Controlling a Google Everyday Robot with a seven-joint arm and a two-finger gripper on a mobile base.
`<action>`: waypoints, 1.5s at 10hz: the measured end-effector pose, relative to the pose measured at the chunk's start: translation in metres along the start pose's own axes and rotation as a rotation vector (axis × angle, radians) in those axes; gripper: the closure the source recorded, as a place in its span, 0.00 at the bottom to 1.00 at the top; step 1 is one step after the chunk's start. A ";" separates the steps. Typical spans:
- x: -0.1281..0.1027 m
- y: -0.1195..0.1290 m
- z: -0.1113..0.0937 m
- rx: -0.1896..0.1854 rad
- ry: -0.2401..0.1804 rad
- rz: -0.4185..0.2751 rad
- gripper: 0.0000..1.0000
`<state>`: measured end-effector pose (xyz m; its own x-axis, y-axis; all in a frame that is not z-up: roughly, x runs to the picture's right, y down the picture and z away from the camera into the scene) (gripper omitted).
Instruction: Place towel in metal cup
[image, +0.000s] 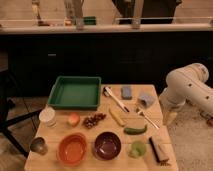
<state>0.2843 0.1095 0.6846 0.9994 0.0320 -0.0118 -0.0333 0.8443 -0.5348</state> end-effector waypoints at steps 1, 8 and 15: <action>-0.002 -0.007 0.002 0.010 -0.055 -0.057 0.20; -0.036 -0.042 0.034 0.077 -0.256 -0.506 0.20; -0.039 -0.043 0.039 0.092 -0.245 -0.556 0.20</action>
<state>0.2465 0.0923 0.7408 0.8367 -0.3141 0.4486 0.4815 0.8121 -0.3296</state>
